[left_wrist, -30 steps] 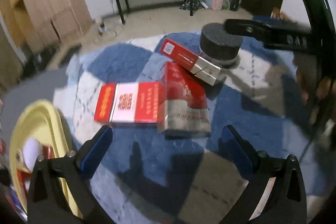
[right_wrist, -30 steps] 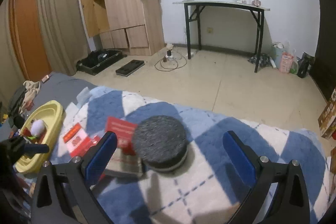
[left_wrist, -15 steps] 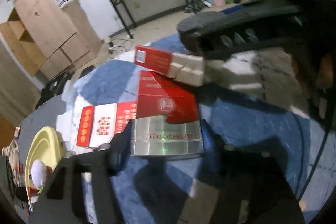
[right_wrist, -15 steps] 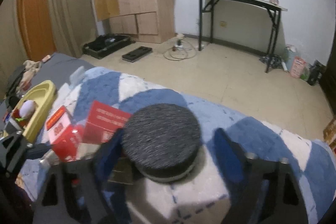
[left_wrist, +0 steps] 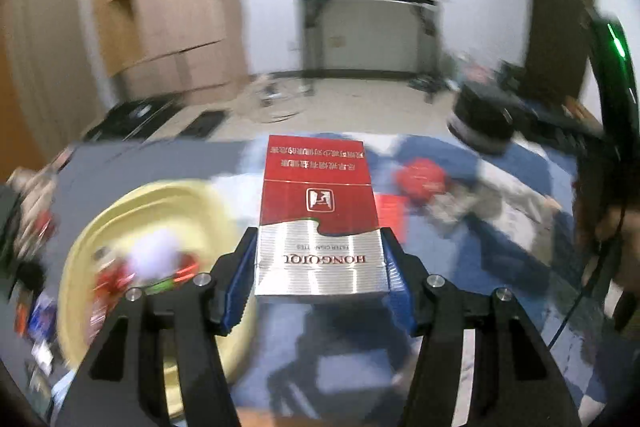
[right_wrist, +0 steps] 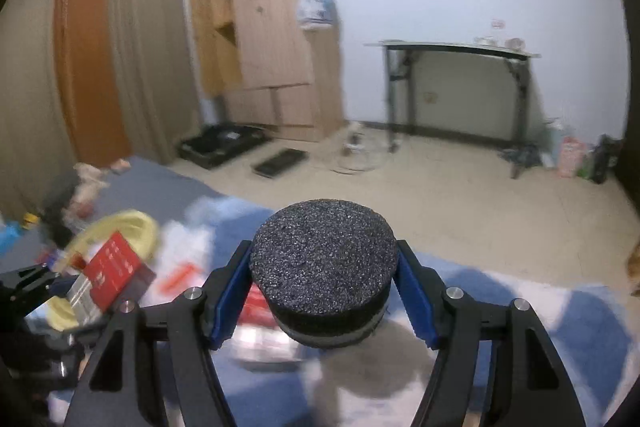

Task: Organize rigid objects
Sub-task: 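Grasp the silver-red box with the left gripper while the right gripper carries a black foam cylinder to the tray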

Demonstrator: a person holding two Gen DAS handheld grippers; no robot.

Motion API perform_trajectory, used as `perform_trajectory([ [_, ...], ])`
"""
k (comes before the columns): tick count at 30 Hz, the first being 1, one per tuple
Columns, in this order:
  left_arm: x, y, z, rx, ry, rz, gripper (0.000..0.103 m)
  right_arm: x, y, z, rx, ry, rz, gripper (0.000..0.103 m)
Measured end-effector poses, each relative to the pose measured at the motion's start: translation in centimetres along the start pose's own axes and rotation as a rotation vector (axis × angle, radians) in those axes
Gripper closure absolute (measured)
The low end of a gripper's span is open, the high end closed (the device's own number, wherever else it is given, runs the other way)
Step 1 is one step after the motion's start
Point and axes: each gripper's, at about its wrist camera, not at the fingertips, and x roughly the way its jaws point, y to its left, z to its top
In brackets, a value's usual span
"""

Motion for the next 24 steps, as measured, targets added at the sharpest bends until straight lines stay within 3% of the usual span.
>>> perform_trajectory([
  [2, -1.6, 5.0, -0.3, -0.100, -0.003, 0.064, 0.043, 1.7, 3.6, -0.1, -0.016, 0.043, 0.095, 0.035],
  [5, -2.6, 11.6, -0.5, -0.170, 0.014, 0.174, 0.043, 4.8, 10.3, 0.2, -0.079, 0.086, 0.247, 0.035],
  [8, -2.0, 17.9, -1.4, -0.265, 0.055, 0.228, 0.043, 8.3, 16.0, 1.0, -0.165, 0.134, 0.310, 0.035],
  [10, -0.5, 21.4, -2.6, -0.349, 0.107, 0.214, 0.043, 11.1, 19.2, 1.7, -0.206, 0.173, 0.331, 0.035],
  [14, 1.1, 24.0, -5.1, -0.459, 0.177, 0.168, 0.043, 16.5, 23.6, 2.8, -0.251, 0.272, 0.334, 0.035],
  [16, 1.6, 23.6, -5.6, -0.440, 0.192, 0.195, 0.043, 18.1, 24.3, 3.1, -0.269, 0.303, 0.331, 0.035],
  [21, 3.8, 24.4, -6.1, -0.501, 0.224, 0.127, 0.043, 21.2, 24.2, 3.0, -0.260, 0.359, 0.290, 0.035],
  [24, 4.1, 25.2, -6.5, -0.549, 0.229, 0.130, 0.043, 22.8, 25.1, 3.2, -0.266, 0.391, 0.263, 0.034],
])
